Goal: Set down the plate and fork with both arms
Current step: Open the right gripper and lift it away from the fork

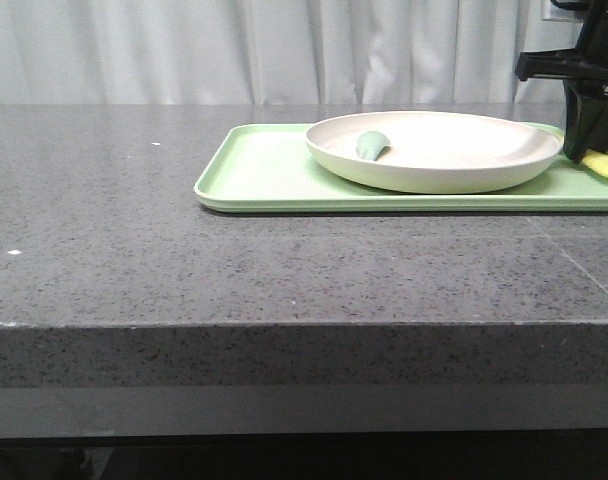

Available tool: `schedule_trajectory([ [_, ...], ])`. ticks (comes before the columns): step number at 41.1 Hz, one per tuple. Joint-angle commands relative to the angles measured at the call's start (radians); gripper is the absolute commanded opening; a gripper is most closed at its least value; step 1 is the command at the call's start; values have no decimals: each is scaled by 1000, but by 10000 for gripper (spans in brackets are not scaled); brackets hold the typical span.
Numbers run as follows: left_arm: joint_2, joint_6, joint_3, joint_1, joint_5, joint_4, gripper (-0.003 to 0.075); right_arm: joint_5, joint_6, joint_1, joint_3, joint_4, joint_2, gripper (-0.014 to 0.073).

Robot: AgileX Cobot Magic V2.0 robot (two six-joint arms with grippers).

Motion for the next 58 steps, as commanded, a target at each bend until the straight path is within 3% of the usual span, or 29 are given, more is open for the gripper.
schedule_trajectory([
  [1, -1, -9, -29, -1, -81, 5, -18, -18, -11, -5, -33, 5, -59, 213],
  [14, -1, -9, -29, -1, -81, 5, -18, -11, -14, -5, -33, 7, -120, 331],
  [23, -1, -9, -29, -1, -81, 5, -18, 22, -14, -3, -33, 32, -221, 325],
  [28, -1, -9, -29, -1, -81, 5, -18, 30, -14, 1, -33, 51, -273, 215],
  [35, -1, -9, -29, -1, -81, 5, -18, 27, -28, 25, -15, 50, -334, -75],
  [42, -1, -9, -29, -1, -81, 5, -18, -100, -30, 62, 137, 49, -475, -67],
  [58, -1, -9, -29, -1, -81, 5, -18, -411, -135, 70, 702, 49, -911, -67],
])
